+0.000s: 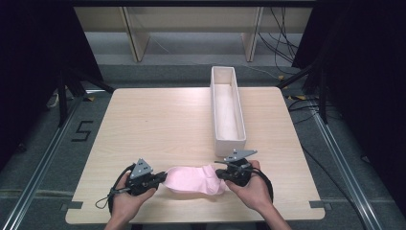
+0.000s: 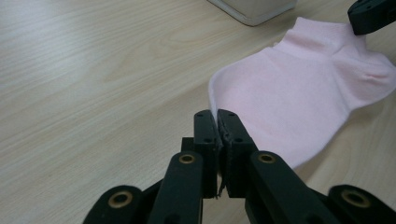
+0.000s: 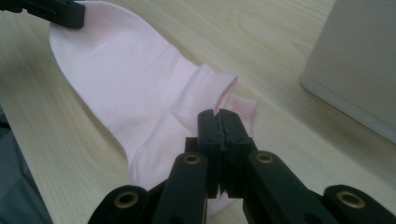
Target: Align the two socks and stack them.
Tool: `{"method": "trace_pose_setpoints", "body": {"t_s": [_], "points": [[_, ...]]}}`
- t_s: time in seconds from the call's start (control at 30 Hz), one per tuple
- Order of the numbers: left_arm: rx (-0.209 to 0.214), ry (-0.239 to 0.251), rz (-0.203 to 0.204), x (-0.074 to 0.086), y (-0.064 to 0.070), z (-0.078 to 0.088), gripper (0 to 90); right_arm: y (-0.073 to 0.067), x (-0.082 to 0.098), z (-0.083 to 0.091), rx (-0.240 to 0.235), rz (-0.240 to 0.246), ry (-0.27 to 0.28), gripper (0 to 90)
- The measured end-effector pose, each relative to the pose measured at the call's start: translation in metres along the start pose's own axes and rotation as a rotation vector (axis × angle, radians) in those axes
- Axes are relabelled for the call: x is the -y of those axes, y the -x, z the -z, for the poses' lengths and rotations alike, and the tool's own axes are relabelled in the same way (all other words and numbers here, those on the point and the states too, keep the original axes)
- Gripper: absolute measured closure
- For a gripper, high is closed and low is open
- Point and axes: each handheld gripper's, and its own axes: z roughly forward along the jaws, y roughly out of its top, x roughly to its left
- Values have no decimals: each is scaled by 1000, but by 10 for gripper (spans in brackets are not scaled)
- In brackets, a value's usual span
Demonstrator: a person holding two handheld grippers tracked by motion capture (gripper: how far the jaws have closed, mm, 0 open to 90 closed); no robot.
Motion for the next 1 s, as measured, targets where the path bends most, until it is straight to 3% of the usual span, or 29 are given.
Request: {"method": "trace_pose_setpoints", "body": {"t_s": [0.13,0.2,0.23,0.27,0.3,0.37,0.4,0.43,0.53,0.57,0.7,0.73,0.8,0.83,0.9,1.0], "points": [[7,-19,-20,0,1,-3,859,7,4,-2,14,19,0,888],[17,-8,-7,3,4,-9,857,10,7,-3,7,-6,-11,888],[17,-8,-7,3,4,-9,856,5,8,0,9,-96,-51,888],[19,-25,-21,4,3,-9,855,9,9,-1,26,-56,-38,888],[15,-15,-8,4,5,-11,855,10,9,-1,18,-49,-26,888],[27,-30,-25,4,5,-12,854,12,10,-3,35,-25,-2,888],[31,-31,-24,4,5,-12,852,12,9,-1,13,-29,-10,888],[28,-17,-15,5,6,-14,851,13,8,0,16,-17,-10,888],[30,-35,-26,5,5,-15,844,15,7,0,18,-17,-10,888],[33,-42,-32,6,5,-17,844,17,8,-2,31,9,-5,888],[30,-70,-30,11,3,-22,834,20,12,-13,45,-5,-16,887],[32,-69,-28,12,3,-23,831,20,12,-11,35,-27,-42,887],[30,-70,-23,12,2,-24,826,21,13,-12,35,-30,-47,887],[28,-74,-25,13,2,-24,823,23,15,-14,41,-7,-44,886],[35,-74,-18,13,2,-26,818,21,15,-15,37,-37,-39,886],[42,-83,-23,13,1,-25,785,22,15,-15,44,-15,-61,884]]}}
